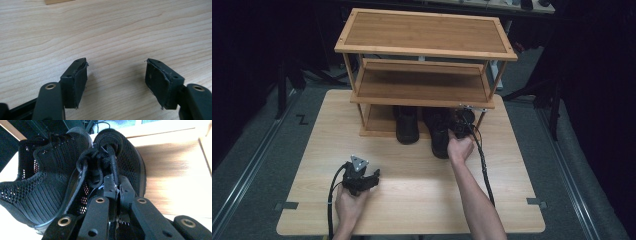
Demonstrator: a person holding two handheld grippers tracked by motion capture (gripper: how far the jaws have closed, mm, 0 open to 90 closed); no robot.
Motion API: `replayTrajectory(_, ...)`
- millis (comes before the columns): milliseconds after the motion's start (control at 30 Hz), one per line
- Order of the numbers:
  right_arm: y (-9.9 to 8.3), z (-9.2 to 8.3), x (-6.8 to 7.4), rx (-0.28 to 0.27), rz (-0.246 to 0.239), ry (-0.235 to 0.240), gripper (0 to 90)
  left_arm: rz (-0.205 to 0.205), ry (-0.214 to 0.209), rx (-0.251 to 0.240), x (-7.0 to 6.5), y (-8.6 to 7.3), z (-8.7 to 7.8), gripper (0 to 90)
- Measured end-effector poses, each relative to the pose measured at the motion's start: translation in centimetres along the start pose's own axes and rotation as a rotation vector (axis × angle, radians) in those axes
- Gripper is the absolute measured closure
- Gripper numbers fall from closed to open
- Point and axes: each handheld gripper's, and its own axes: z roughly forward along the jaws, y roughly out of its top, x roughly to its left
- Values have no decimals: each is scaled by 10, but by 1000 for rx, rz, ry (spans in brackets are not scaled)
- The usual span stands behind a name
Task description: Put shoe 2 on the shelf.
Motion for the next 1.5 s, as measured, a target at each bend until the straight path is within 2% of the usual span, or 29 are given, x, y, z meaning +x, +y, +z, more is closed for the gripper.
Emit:
replayTrajectory(233,1,4,-1,-21,6,-14,875,7,-9,1,-1,0,1,326)
replayTrajectory(367,1,8,-7,-27,38,-9,872,11,-16,5,-2,1,2,296)
replayTrajectory(467,-1,9,-7,-32,12,-2,856,11,-18,5,-3,3,4,298)
replayTrajectory(533,-1,8,-7,-40,10,30,735,15,-18,17,-4,6,5,317)
replayTrajectory(567,-1,4,-8,-57,-27,27,625,17,-19,26,-5,8,5,348)
replayTrajectory(600,-1,4,-8,-57,-27,27,625,19,-21,33,-6,10,6,348)
replayTrajectory(633,-1,0,-9,-62,-66,12,555,17,-30,37,-9,14,8,361)
replayTrajectory(667,-1,0,-9,-62,-66,12,555,17,-30,37,-9,14,8,361)
replayTrajectory(700,-3,-5,-12,-69,-98,-7,521,14,-39,39,-10,16,9,362)
replayTrajectory(733,-4,-8,-14,-71,-106,-12,506,5,-55,35,-12,20,11,362)
replayTrajectory(867,-8,-21,-22,-97,-117,13,473,-2,-82,28,-16,27,13,361)
replayTrajectory(967,-9,-27,-25,-108,-132,19,461,13,-89,30,-22,36,14,354)
replayTrajectory(1000,-10,-34,-27,-121,-149,27,455,11,-92,19,-23,39,14,356)
replayTrajectory(1067,-13,-41,-30,-121,-161,41,448,9,-110,8,-27,49,14,351)
replayTrajectory(1100,-13,-41,-30,-121,-161,41,448,9,-110,8,-27,49,14,349)
replayTrajectory(1133,-17,-48,-31,-124,-180,31,435,10,-120,-2,-30,55,15,352)
replayTrajectory(1167,-17,-48,-31,-124,-180,31,435,10,-120,-2,-30,55,15,346)
replayTrajectory(1200,-24,-55,-32,-122,-205,22,435,16,-126,1,-33,61,17,345)
replayTrajectory(1233,-24,-55,-32,-122,-205,22,435,16,-126,1,-33,61,17,345)
replayTrajectory(1333,-39,-64,-37,-113,-247,28,433,14,-135,-7,-37,69,20,345)
replayTrajectory(1500,-54,-73,-41,-102,-264,43,430,16,-120,-20,-45,84,24,345)
